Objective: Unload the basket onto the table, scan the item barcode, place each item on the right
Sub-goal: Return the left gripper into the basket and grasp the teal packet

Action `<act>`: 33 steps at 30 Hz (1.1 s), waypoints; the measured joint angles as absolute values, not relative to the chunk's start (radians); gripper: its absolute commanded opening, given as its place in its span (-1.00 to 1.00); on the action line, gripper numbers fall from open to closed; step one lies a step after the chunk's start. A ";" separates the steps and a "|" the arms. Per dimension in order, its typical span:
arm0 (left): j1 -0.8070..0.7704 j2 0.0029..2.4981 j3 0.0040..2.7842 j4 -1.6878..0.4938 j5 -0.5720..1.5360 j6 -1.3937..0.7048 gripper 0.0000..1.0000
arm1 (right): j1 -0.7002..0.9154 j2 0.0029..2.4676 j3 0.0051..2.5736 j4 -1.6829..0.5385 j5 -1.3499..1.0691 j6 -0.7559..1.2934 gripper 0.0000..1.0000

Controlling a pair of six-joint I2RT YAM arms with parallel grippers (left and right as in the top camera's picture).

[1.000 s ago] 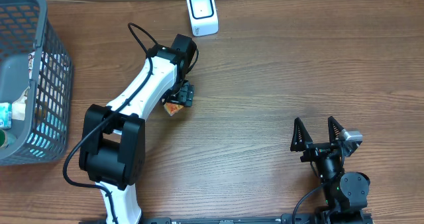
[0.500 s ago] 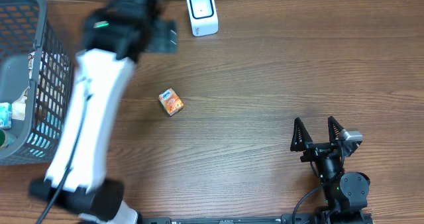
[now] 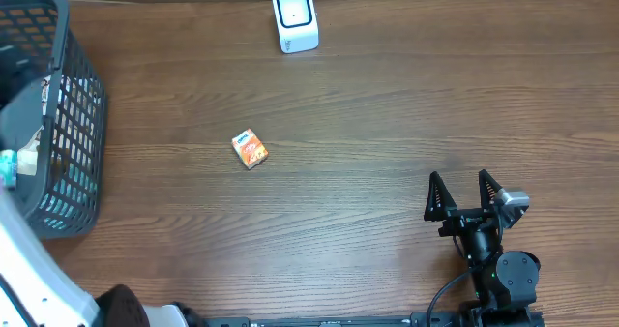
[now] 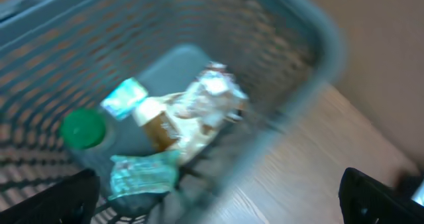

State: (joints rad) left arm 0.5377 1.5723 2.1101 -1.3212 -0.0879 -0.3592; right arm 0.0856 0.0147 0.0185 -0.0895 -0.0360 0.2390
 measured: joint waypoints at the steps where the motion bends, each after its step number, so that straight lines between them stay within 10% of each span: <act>1: 0.591 1.578 2.087 -1.301 -0.075 -0.371 1.00 | 0.086 0.015 0.019 -0.089 -0.036 0.239 1.00; 33: 0.793 2.037 1.753 -1.190 0.094 -0.070 0.86 | 0.086 0.015 0.019 -0.090 -0.036 0.239 1.00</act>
State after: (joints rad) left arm 0.7925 2.0369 1.7535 -1.1904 0.0940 -0.0704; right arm 0.0856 0.0147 0.0185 -0.0898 -0.0357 0.2386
